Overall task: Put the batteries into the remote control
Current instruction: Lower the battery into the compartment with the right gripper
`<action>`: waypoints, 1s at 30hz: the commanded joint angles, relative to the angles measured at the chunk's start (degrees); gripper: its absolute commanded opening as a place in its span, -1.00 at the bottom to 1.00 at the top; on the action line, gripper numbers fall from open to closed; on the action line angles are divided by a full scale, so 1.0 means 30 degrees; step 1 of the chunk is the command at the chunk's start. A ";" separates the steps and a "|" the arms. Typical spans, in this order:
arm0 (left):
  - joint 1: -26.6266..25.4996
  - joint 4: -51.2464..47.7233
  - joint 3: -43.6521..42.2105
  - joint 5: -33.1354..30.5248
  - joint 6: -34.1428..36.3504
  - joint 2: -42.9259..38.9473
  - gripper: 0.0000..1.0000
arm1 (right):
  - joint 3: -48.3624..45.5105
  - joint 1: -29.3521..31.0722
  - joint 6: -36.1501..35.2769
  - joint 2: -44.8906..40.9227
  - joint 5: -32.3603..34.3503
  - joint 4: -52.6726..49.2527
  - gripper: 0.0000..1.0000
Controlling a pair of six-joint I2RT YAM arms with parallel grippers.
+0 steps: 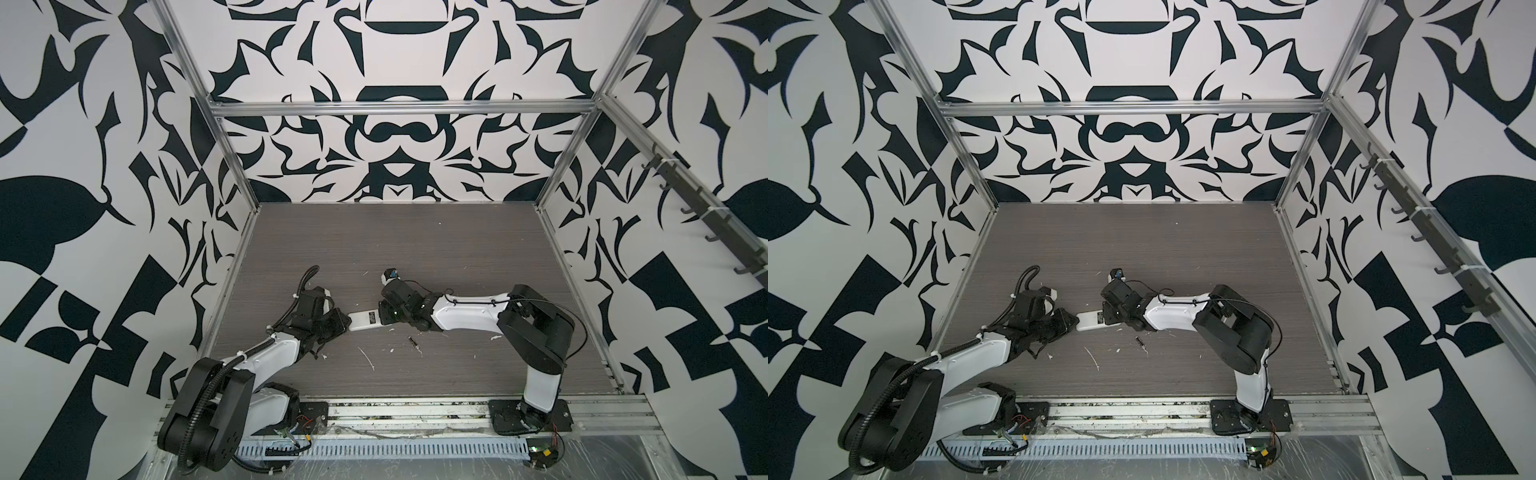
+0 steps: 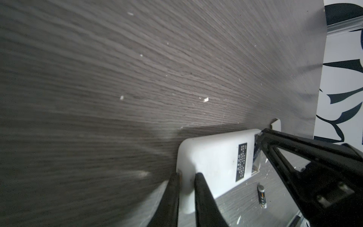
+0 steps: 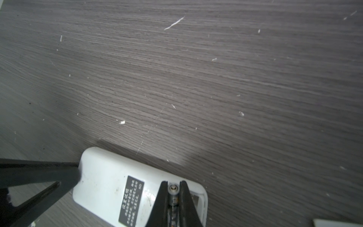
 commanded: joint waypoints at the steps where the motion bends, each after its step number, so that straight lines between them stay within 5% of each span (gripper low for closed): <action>1: -0.0040 0.0401 -0.0429 0.0147 -0.0037 0.0081 -0.64 | -0.0049 0.0109 0.0369 -0.0195 0.0270 0.0689 -1.00; 14: -0.0067 0.0255 -0.0429 0.0059 -0.0054 -0.0031 -0.65 | -0.0283 0.0215 0.0780 -0.0294 0.0182 0.1119 -1.00; 30: -0.0065 0.0314 -0.0428 0.0001 -0.0071 -0.0002 -0.65 | -0.0572 0.0240 0.0916 -0.0692 0.0328 0.1350 -0.64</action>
